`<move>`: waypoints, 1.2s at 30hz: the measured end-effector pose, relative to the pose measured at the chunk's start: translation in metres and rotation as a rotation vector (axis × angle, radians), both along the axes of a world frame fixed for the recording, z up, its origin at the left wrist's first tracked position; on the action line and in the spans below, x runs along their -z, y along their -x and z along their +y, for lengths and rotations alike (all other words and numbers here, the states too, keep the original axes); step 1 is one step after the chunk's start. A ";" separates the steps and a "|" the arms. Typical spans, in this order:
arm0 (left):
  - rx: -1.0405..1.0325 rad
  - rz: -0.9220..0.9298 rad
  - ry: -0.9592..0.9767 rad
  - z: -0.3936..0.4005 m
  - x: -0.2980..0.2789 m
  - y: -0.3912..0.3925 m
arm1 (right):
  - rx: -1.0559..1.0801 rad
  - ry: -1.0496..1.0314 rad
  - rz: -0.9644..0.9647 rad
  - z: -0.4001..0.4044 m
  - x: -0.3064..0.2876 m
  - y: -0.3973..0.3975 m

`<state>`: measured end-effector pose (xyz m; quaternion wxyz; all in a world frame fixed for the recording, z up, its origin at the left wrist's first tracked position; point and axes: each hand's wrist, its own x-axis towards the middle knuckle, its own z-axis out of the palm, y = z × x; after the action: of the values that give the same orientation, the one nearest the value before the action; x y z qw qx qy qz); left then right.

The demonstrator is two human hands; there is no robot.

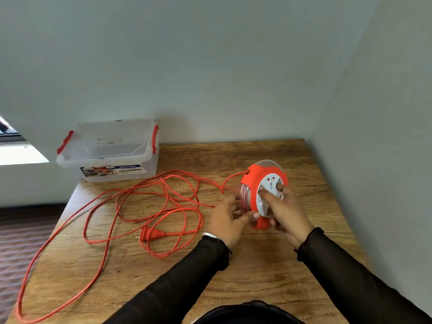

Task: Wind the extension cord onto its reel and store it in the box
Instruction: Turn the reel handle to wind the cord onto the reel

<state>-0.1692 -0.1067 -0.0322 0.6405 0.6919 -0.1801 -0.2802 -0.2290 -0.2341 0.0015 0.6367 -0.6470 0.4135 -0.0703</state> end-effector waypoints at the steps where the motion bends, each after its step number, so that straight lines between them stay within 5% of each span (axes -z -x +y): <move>1: 0.012 -0.015 -0.005 0.000 0.003 0.001 | 0.024 -0.152 0.009 -0.001 -0.002 0.001; 6: -0.016 -0.136 -0.030 0.001 0.016 0.010 | 0.109 -0.800 -0.058 -0.007 -0.011 0.009; 11: -0.027 -0.142 -0.075 0.008 0.017 0.003 | 0.075 -0.843 -0.108 -0.005 -0.018 0.017; 14: 0.011 0.043 -0.026 0.016 0.004 -0.013 | -0.093 -0.452 0.000 -0.003 -0.022 0.027; 19: 0.200 0.005 -0.190 0.025 -0.006 -0.045 | -0.716 1.060 0.008 -0.022 -0.014 0.046; 22: 0.291 -0.073 -0.298 0.021 -0.015 -0.049 | -1.168 1.505 0.067 -0.035 -0.012 0.040; 31: 0.351 -0.055 -0.329 0.014 -0.024 -0.052 | -1.521 2.070 0.010 -0.044 -0.022 0.022; 36: 0.367 -0.035 -0.344 0.013 -0.028 -0.054 | -1.524 2.008 0.101 -0.031 -0.032 0.011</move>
<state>-0.1152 -0.0935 -0.0038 0.4488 0.7512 -0.2634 -0.4062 -0.2403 -0.2648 0.0334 -0.2720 -0.9203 -0.2755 0.0563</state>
